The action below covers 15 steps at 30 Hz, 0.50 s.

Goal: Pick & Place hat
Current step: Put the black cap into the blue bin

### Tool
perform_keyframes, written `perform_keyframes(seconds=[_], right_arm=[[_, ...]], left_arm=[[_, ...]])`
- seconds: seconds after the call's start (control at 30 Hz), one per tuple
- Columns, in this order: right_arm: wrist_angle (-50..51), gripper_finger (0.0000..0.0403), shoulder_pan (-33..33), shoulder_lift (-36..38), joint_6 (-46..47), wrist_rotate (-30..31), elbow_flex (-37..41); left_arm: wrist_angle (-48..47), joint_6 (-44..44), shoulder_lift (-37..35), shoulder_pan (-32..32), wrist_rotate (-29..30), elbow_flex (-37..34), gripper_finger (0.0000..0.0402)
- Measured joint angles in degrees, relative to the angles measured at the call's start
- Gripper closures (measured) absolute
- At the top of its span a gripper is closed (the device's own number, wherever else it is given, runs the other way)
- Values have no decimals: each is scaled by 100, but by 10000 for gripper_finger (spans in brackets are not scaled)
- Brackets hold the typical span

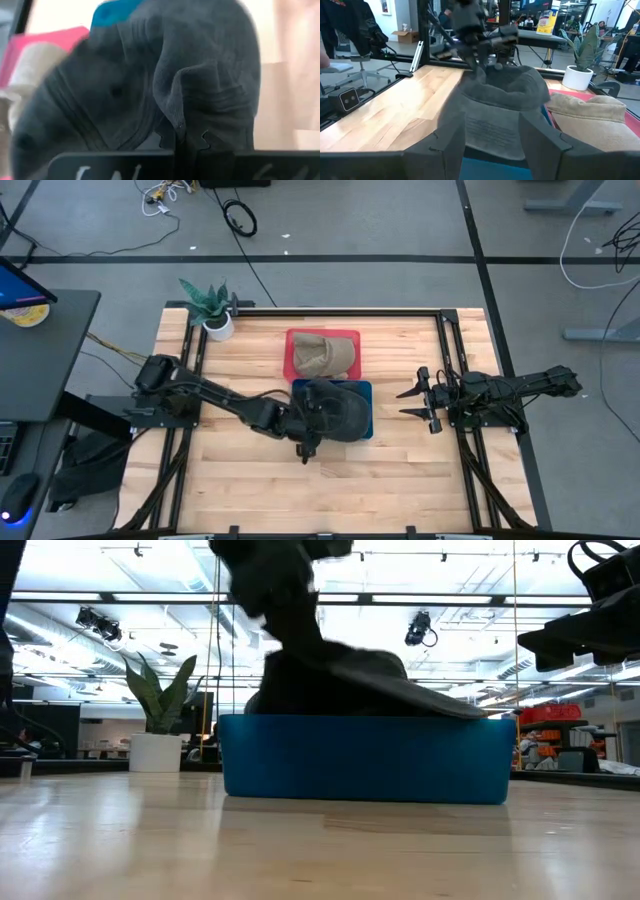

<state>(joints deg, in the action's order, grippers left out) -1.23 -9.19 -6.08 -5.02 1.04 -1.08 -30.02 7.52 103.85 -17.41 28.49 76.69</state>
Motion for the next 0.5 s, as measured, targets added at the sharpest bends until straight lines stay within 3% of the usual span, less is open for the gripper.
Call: perform_keyframes(seconds=[0.5], right_arm=[[0, 218, -2, -1, 0, 0, 0]], left_arm=[[289, 383, 415, 376, -50, 0, 399]])
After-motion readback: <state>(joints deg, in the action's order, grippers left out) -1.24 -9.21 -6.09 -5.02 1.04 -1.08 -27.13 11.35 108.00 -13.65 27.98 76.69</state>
